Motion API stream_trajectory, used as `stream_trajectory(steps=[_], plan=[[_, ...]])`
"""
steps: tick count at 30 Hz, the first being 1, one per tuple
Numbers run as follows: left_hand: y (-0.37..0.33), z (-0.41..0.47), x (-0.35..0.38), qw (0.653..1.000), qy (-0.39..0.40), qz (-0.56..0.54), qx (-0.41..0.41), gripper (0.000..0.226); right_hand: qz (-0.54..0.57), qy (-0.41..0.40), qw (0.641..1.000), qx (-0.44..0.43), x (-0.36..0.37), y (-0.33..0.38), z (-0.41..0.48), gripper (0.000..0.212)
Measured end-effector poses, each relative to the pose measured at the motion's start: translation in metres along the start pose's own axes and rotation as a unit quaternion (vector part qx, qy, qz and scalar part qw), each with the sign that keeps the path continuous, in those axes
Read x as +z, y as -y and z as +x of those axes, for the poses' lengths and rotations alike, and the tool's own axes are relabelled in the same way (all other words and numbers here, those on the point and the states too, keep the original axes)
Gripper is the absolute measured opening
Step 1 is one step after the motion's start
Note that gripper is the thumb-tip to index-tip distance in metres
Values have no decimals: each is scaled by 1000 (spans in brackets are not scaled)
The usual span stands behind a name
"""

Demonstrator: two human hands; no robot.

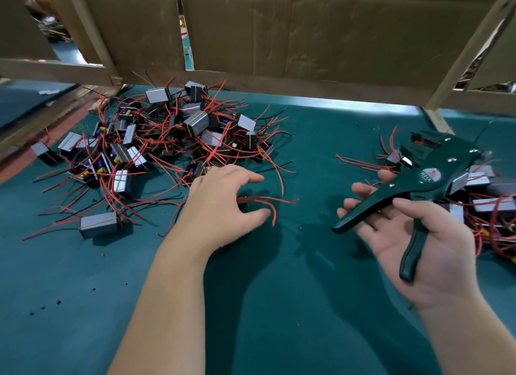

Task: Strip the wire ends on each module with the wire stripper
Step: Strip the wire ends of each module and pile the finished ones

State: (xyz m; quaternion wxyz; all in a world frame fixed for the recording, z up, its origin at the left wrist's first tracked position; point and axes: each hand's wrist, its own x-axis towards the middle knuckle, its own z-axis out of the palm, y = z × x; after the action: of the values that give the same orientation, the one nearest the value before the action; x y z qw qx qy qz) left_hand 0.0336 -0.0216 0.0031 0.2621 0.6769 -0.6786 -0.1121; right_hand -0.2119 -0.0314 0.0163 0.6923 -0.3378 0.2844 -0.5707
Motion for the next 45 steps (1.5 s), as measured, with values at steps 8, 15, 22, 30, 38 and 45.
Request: stream_trajectory(steps=[8, 15, 22, 30, 38, 45], plan=[[9, 5, -6, 957, -289, -32, 13, 34, 3, 6, 1000, 8, -1, -1, 0, 42], [-14, 3, -18, 719, -101, -687, 1, 31, 10, 6, 1000, 19, 0, -3, 1, 42], [-25, -4, -6, 739, 131, -658, 61, 47, 67, 26, 993, 89, 2, 1, 2, 49], [-36, -9, 1, 736, 286, -600, 128, 67, 166, 217, 928, 254, 4, 8, 0, 68], [-45, -5, 8, 844, 162, -511, 8, 38, 104, 231, 939, 232, 8, -4, -6, 66], [-47, -4, 13, 860, 126, -486, -93, 36, 108, 229, 947, 196, 13, -8, -9, 64]])
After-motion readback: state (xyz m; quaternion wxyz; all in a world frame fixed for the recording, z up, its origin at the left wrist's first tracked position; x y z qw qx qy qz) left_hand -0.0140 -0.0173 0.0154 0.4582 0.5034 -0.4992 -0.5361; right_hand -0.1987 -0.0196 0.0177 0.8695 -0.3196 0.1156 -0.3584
